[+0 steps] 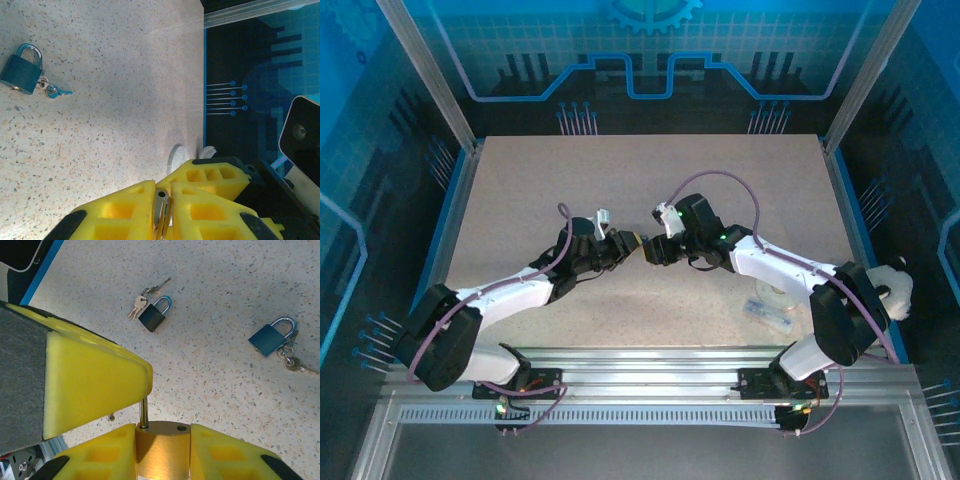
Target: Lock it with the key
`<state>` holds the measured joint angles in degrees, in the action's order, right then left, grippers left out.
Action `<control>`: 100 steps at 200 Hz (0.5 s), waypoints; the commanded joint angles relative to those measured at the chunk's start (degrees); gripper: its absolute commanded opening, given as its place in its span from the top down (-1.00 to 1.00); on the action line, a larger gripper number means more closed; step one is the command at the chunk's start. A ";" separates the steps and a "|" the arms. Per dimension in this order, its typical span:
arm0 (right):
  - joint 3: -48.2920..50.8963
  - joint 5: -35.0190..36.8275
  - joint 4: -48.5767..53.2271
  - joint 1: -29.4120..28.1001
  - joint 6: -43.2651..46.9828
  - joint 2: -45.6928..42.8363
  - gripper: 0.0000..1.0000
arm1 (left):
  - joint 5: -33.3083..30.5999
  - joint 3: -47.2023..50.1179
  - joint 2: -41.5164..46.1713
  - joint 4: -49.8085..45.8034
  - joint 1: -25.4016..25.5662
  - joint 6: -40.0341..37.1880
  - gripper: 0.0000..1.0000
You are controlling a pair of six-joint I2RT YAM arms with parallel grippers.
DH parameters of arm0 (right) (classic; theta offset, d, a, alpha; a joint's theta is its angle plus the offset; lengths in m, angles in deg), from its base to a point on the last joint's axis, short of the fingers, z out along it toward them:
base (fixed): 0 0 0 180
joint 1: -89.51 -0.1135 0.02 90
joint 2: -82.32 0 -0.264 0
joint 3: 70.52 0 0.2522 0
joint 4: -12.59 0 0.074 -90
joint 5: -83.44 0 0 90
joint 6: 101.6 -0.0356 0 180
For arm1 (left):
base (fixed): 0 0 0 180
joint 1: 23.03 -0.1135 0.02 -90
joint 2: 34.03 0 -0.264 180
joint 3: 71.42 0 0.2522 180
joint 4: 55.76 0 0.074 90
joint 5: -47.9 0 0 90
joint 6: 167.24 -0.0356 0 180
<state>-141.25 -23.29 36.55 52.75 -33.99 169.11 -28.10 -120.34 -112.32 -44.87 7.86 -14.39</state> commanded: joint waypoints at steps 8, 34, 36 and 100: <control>-0.13 -1.64 -1.14 -1.11 1.03 -1.49 0.47 | 0.81 -1.31 -0.56 -1.00 -0.89 -1.31 0.70; -0.21 -1.82 -1.14 -1.36 1.26 -1.43 0.47 | 0.99 -1.65 -0.56 -1.13 -1.06 -1.41 0.70; -0.24 -1.86 -1.19 -1.38 1.22 -1.44 0.47 | 1.02 -1.66 -0.58 -1.12 -1.13 -1.39 0.69; -0.23 -2.08 -1.14 -1.89 1.83 -1.46 0.47 | 1.29 -2.02 -0.91 -1.25 -1.58 -1.59 0.72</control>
<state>-141.25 -23.75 36.55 51.97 -33.49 169.11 -27.27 -120.71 -112.53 -45.25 7.05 -14.59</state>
